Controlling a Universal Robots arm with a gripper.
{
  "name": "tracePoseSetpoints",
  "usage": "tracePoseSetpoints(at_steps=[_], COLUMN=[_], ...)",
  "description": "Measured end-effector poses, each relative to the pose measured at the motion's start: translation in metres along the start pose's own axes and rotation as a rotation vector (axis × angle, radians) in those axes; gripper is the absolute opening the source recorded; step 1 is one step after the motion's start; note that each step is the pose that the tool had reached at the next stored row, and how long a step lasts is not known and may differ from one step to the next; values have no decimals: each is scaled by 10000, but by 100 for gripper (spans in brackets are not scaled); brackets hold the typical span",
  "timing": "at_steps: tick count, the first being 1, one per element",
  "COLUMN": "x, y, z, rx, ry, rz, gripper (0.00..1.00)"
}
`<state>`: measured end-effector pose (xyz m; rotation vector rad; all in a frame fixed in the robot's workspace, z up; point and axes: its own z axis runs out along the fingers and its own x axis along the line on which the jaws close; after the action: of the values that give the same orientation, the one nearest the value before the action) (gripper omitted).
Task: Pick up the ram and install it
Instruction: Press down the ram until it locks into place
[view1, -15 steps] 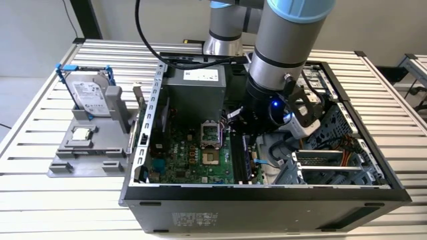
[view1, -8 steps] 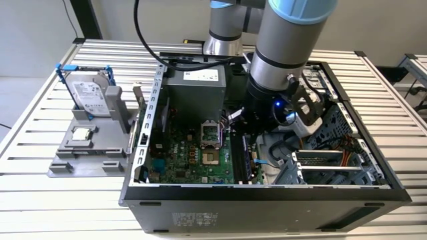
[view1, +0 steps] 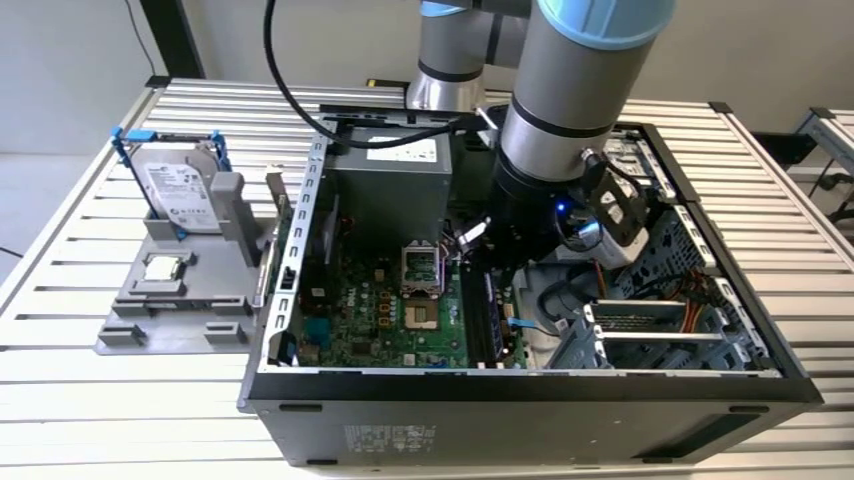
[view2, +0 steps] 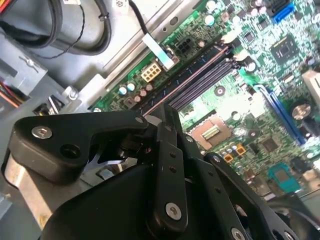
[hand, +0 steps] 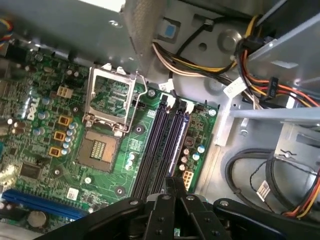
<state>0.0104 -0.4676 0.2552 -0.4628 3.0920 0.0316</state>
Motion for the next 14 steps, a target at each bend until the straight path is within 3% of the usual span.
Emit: tracePoseSetpoints(at_steps=[14], x=[0], y=[0], z=[0], rx=[-46], ry=[45], rz=[-2550], gripper=[0])
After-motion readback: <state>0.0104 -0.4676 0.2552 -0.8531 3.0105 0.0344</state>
